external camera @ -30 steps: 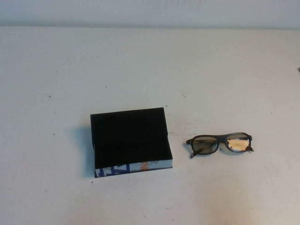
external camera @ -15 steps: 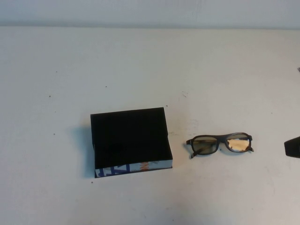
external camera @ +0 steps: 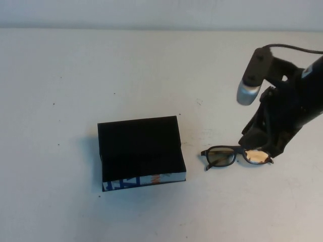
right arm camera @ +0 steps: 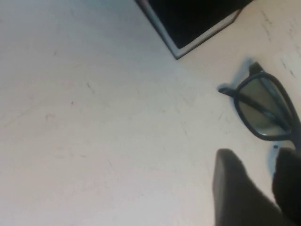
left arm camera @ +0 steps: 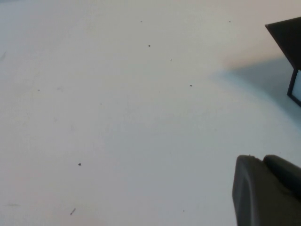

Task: Return glasses to glasses case
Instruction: Pick up the glasses from the table

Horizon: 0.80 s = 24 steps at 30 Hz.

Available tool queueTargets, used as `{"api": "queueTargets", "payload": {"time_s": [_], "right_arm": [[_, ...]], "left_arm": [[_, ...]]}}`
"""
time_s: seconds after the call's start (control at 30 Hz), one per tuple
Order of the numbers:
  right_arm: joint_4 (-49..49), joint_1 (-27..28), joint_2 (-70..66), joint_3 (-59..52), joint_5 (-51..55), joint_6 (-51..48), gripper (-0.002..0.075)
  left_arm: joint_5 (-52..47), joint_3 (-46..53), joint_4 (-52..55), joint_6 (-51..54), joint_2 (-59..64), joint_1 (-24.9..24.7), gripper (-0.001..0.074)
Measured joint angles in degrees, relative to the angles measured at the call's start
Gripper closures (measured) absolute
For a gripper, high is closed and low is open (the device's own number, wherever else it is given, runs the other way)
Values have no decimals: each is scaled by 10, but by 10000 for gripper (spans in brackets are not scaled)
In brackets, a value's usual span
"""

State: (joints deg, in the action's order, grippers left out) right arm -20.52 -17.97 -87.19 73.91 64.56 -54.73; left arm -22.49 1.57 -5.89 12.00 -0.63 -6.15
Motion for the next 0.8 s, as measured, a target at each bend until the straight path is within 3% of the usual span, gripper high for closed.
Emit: {"api": "queueTargets", "payload": {"time_s": [0.17,0.27,0.4,0.63,0.8], "right_arm": [[30,-4,-60,25,25,-54,380],[60,-4,-82,27,27,-58,314],[70,-4,-99,31,27,-71,310],[38,-4,-125,50,18,-74,388],[37,-4,-126,50,-23,-99,290]], "left_arm": [[0,0,0,0,0,0,736],[0,0,0,0,0,0,736],[0,0,0,0,0,0,736],[0,0,0,0,0,0,736],[0,0,0,0,0,0,736]]}}
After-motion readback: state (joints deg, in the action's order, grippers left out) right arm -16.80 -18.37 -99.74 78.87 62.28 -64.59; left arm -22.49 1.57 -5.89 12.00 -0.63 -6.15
